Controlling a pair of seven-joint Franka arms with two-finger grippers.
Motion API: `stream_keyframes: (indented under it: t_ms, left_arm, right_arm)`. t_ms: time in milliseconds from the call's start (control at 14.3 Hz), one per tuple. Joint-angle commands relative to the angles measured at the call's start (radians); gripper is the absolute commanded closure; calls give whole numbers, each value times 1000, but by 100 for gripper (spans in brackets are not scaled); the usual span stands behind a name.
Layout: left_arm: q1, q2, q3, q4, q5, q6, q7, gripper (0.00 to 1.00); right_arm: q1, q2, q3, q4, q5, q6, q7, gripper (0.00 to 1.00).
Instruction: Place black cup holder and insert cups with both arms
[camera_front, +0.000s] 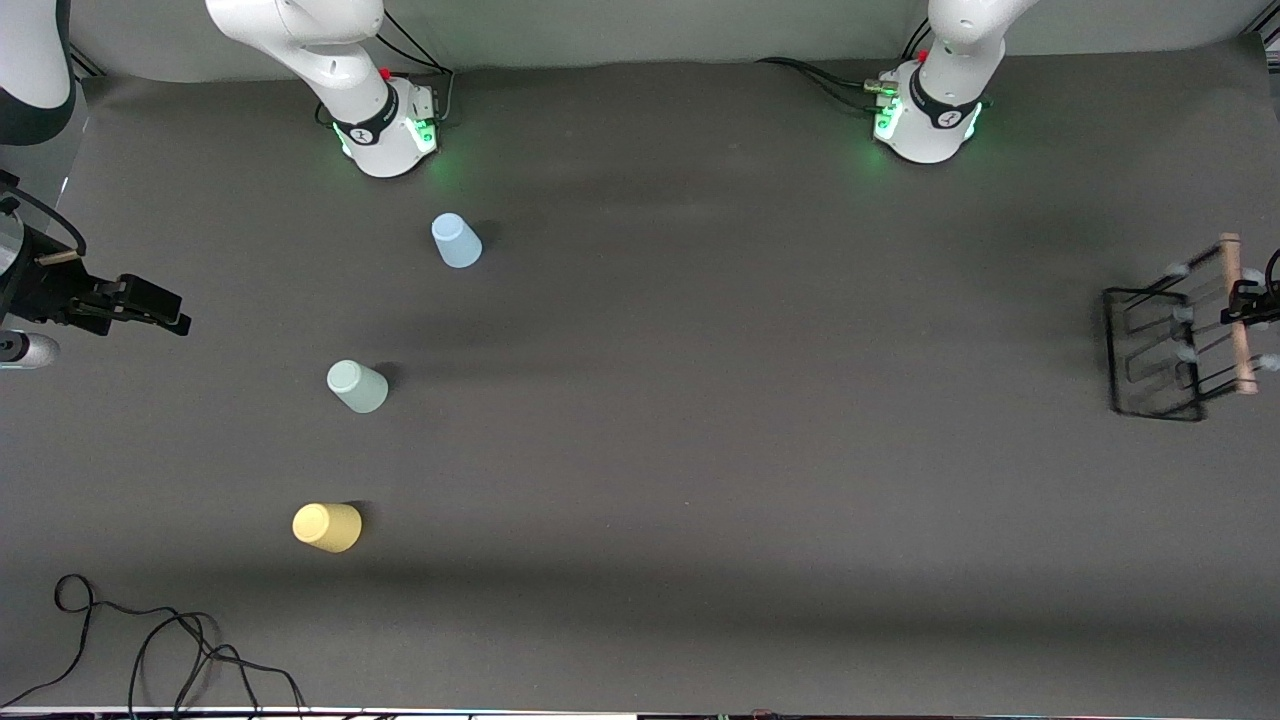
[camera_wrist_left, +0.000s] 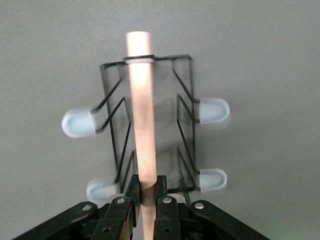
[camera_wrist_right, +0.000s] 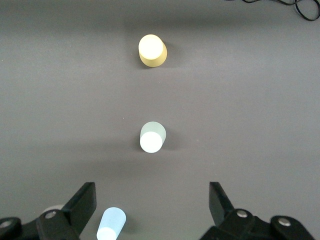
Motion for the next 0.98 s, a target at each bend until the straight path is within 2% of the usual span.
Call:
stream_keyframes:
  t_ms: [0,139,279,418,697,906]
  left_arm:
    - [12,-43,-11,-17,3,-9,14,100]
    - [1,-62,-18,26,-9,-81,12,100]
    - [-22,-71,-29,110,-90,-190,11,100]
    - [-74,-71,-35,199,-109,-300,-15,100]
    - [-255,-66,-35,366,-109,-485,-275,100]
    - [-394,-65,-37,408,-110,-513,-482,100]
  right_arm:
    - [11,-10,-4,-12,-4,15,-1,0]
    - [11,-10,-4,-12,-4,15,-1,0]
    - [11,-10,-4,-12,-4,15,-1,0]
    - [11,-10,-4,-12,-4,15,-1,0]
    - [11,-10,-4,-11,-4,15,-1,0]
    - [9,-10,-4,-11,-4,15,-1,0]
